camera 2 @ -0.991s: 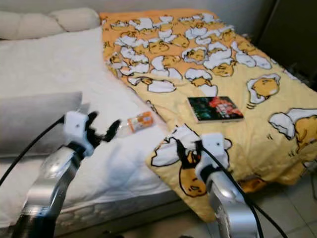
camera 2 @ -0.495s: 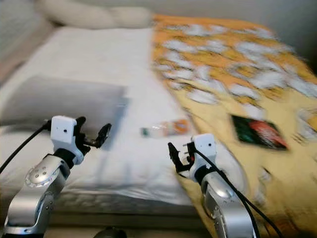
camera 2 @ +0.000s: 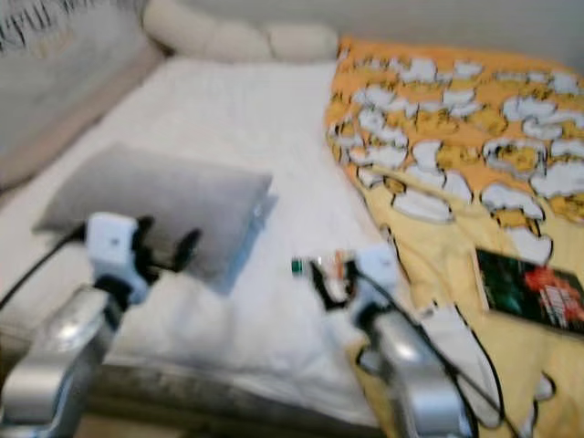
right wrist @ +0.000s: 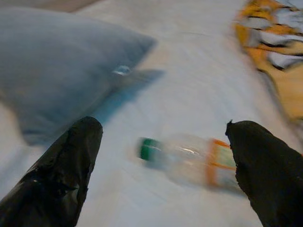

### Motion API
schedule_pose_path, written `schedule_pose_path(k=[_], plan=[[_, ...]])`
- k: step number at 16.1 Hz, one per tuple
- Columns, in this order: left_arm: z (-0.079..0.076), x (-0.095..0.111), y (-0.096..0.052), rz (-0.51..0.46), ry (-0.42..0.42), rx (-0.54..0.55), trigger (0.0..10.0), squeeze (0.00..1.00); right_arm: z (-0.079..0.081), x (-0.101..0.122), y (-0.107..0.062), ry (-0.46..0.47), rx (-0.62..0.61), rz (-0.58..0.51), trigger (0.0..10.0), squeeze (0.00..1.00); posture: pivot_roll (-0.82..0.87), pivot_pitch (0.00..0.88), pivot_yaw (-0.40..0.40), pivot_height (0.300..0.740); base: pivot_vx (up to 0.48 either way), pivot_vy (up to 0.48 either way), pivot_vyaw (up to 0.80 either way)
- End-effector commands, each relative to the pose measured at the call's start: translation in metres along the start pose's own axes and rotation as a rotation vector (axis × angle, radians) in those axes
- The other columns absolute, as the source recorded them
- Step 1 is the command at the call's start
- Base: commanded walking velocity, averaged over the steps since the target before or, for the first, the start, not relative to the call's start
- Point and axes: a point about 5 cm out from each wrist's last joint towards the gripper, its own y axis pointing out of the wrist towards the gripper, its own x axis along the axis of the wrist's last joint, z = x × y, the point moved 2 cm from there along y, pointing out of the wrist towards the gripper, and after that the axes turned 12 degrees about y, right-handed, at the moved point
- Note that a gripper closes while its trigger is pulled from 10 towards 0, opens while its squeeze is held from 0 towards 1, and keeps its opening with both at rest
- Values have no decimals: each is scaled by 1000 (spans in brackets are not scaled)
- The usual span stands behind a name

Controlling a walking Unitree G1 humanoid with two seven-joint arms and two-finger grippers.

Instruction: Clean up the room

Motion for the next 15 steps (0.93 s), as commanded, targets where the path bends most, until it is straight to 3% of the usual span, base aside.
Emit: schedule_pose_path(k=[1,4,5,10,15], plan=[[-6,3,0,-5,-7,-26,10000,0,-7,1,-3,-4,-20,-4,10000,0,27,0,16,740,0,0,0],[-11,3,3,11,25,-77,10000,0,-11,5,4,-11,-17,5,10000,0,22,0,28,740,0,0,0],[-11,3,5,24,53,-113,10000,0,-15,9,12,-12,-31,4,10000,1000,20,0,36,740,0,0,0],[-8,5,9,49,112,-195,10000,0,-40,23,49,-120,-40,92,10000,1000,44,0,35,740,0,0,0],[-4,14,6,64,153,-336,10000,0,-67,45,87,-289,-14,220,10000,1000,99,0,15,740,0,0,0]])
